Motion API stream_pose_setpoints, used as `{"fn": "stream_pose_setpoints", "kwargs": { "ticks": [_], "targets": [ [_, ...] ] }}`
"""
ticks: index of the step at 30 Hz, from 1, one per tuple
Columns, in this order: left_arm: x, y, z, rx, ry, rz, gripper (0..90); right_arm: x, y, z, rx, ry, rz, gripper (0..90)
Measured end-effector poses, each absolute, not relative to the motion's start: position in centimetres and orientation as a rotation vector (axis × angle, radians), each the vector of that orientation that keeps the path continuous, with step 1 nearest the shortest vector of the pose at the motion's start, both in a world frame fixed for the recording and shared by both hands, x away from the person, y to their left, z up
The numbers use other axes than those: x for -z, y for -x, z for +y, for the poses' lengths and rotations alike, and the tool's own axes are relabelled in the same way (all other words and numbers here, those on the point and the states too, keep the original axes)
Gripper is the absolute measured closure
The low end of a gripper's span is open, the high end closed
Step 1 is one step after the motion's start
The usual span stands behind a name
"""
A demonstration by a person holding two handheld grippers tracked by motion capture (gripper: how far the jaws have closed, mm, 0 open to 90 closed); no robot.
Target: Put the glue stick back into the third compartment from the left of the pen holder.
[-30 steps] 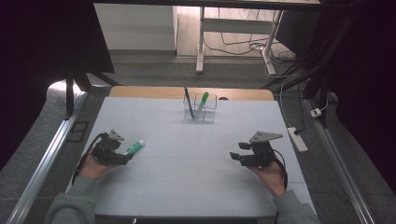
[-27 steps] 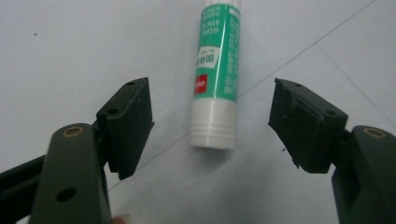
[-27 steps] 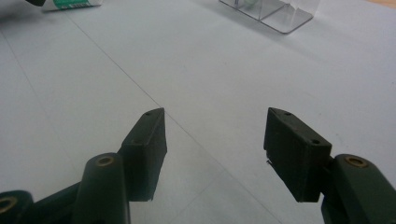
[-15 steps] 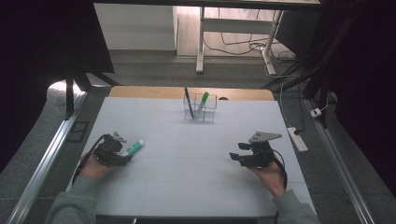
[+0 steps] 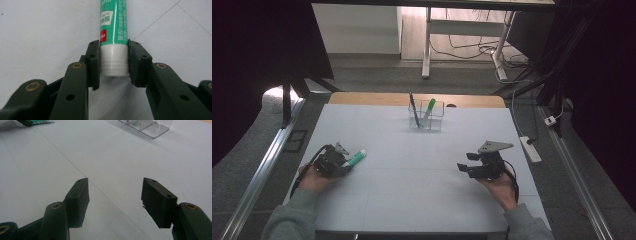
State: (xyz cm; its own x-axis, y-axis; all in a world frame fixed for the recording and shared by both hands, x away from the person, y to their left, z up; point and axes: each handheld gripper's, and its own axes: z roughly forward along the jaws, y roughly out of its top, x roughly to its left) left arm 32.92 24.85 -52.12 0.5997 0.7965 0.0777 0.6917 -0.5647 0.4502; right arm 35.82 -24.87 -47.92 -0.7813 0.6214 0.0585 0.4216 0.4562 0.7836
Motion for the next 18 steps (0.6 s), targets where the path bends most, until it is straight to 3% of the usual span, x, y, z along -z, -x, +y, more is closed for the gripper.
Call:
{"fn": "stream_pose_setpoints", "kwargs": {
  "ticks": [18],
  "targets": [
    [49.7, -31.9, 21.1, -0.363, -2.433, 0.992, 64.2, 47.3, -35.2, -23.2, -1.229, -0.810, 2.483, 39.2]
  ]
}}
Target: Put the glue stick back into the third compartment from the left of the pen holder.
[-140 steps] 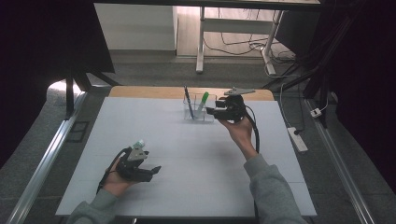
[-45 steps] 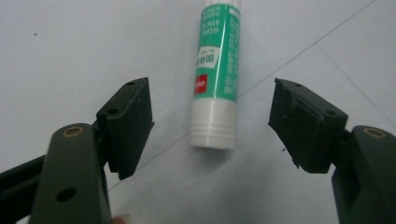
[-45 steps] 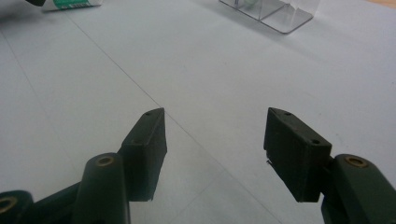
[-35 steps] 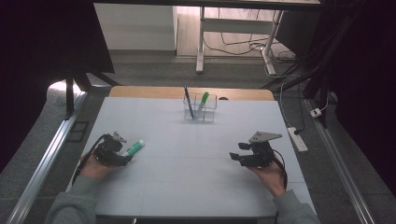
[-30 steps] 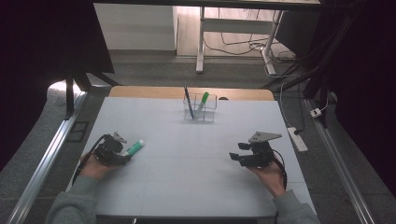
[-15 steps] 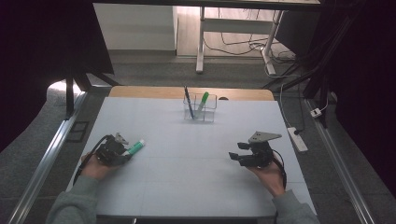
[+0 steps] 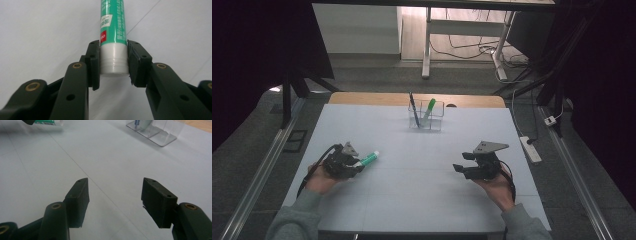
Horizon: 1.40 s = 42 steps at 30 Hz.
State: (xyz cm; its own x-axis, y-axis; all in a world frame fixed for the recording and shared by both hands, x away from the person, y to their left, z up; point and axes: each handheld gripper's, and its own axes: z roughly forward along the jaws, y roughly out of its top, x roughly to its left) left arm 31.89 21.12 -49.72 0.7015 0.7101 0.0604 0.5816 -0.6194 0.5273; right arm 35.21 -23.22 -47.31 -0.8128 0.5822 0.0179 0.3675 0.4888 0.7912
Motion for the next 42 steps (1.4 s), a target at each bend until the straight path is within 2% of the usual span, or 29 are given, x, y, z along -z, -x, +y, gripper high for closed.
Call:
{"fn": "stream_pose_setpoints", "kwargs": {
  "ticks": [25, 42],
  "targets": [
    [48.6, -31.7, 15.3, -0.236, -2.411, 0.770, 64.2, 47.4, -34.5, -20.5, -1.223, -0.688, 2.541, 38.3],
    [48.8, -32.1, 11.2, -0.160, -2.455, 0.644, 64.2, 47.3, -33.9, -16.4, -1.134, -0.501, 2.610, 35.2]
  ]
}}
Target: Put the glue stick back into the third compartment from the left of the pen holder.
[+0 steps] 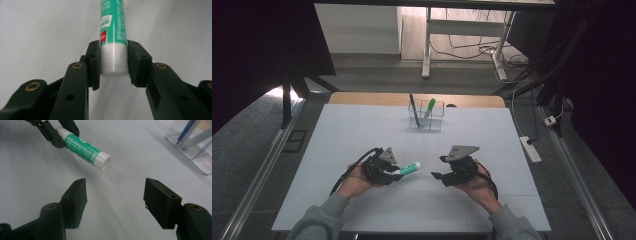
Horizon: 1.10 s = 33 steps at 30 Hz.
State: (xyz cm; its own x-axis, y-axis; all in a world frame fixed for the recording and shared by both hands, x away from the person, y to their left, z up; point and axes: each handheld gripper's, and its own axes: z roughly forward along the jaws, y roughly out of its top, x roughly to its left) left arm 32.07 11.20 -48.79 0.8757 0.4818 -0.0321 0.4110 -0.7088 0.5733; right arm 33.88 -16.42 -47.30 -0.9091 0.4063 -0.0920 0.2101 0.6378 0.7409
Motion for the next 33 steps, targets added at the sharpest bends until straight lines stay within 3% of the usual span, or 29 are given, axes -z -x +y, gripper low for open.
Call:
{"fn": "stream_pose_setpoints", "kwargs": {
  "ticks": [23, 27, 33],
  "targets": [
    [48.8, -32.1, 8.8, -0.088, -2.473, 0.556, 64.1, 48.5, -33.2, -12.3, -0.923, -0.238, 2.704, 39.4],
    [48.6, -31.9, 8.7, -0.064, -2.465, 0.528, 64.1, 48.8, -32.9, -11.9, -0.860, -0.181, 2.709, 43.3],
    [48.3, -31.8, 8.9, -0.021, -2.432, 0.511, 64.0, 49.5, -32.3, -11.3, -0.766, -0.038, 2.726, 57.3]
  ]
}}
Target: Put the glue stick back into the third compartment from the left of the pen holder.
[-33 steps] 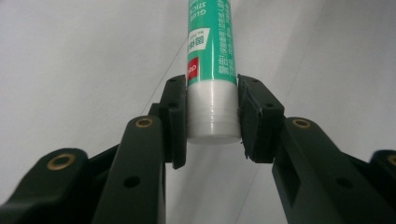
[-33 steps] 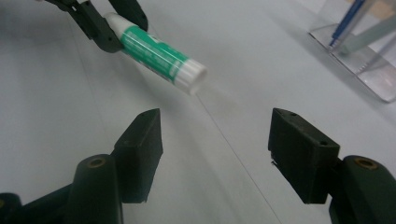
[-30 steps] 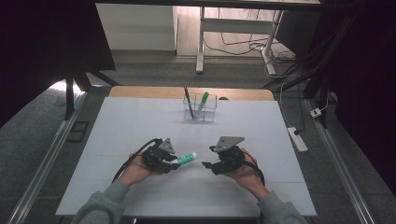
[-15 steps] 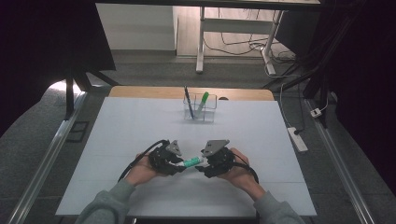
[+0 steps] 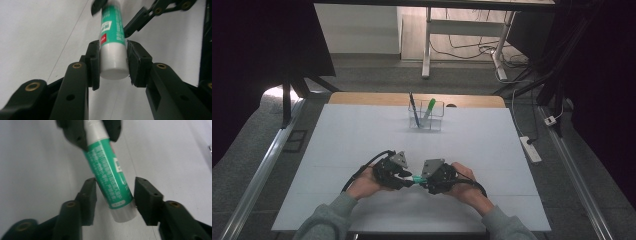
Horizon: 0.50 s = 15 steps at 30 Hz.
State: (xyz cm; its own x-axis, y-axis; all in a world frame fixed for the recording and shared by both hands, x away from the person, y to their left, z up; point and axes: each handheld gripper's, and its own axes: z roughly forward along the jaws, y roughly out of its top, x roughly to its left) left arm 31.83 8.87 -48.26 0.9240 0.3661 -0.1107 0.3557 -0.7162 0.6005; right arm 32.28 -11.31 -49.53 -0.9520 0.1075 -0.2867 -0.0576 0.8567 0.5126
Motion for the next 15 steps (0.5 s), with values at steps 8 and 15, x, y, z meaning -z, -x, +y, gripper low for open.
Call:
{"fn": "stream_pose_setpoints", "kwargs": {
  "ticks": [8, 15],
  "targets": [
    [47.9, -31.9, 9.5, -0.051, -2.343, 0.542, 61.2, 49.6, -31.5, -11.0, -0.771, 0.060, 2.706, 66.1],
    [47.8, -32.1, 10.1, -0.110, -2.279, 0.632, 44.4, 48.5, -32.8, -12.9, -0.994, -0.142, 2.670, 89.8]
  ]
}}
